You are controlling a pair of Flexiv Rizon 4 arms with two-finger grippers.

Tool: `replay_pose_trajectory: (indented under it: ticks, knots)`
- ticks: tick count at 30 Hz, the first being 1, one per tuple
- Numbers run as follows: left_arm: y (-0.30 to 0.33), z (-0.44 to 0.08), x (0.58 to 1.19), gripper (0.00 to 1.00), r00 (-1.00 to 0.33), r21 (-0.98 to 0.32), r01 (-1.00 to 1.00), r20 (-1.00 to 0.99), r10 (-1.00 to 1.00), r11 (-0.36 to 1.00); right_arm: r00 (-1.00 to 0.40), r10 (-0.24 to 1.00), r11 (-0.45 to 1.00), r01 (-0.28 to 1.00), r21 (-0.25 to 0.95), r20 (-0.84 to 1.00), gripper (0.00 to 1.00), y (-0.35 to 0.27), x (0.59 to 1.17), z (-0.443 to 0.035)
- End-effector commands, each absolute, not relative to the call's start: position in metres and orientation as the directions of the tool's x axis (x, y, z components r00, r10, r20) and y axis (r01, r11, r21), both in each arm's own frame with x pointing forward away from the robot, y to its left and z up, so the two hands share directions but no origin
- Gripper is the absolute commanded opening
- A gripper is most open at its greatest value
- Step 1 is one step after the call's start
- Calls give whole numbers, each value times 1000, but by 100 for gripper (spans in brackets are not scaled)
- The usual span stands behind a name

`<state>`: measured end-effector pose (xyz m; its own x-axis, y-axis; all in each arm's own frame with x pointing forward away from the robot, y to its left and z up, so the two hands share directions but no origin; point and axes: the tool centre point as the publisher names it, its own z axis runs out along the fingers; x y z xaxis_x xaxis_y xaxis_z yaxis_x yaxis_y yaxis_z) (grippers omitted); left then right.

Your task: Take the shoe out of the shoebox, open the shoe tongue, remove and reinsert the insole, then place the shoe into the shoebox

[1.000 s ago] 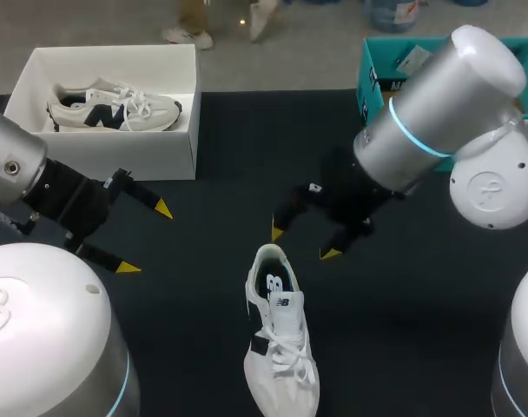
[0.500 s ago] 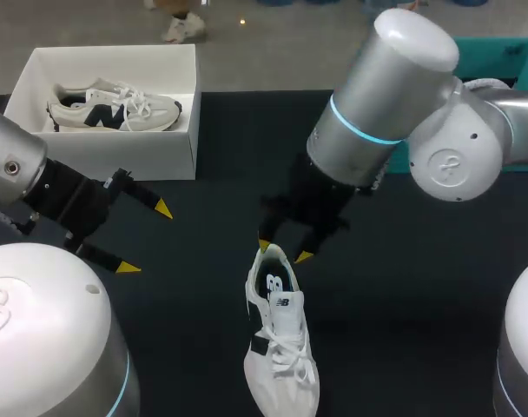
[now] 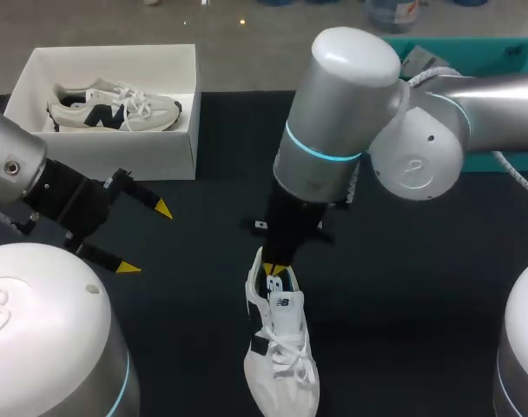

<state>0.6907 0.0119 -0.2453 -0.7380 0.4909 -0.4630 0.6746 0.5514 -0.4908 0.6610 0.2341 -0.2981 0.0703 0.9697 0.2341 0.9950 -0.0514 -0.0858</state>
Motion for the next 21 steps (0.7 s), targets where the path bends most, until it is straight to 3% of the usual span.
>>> replay_pose_trajectory:
  ticks: [1, 21]
  knots:
    - [12, -245, 690, 100, -738, -489, 675, -462, 492, 553, 82, 975, -66, 994, -82, 204, 0, 242, 660, -310]
    - [12, -245, 690, 100, -738, -489, 675, -462, 492, 553, 98, 988, -93, 995, -45, 121, 0, 236, 659, -345]
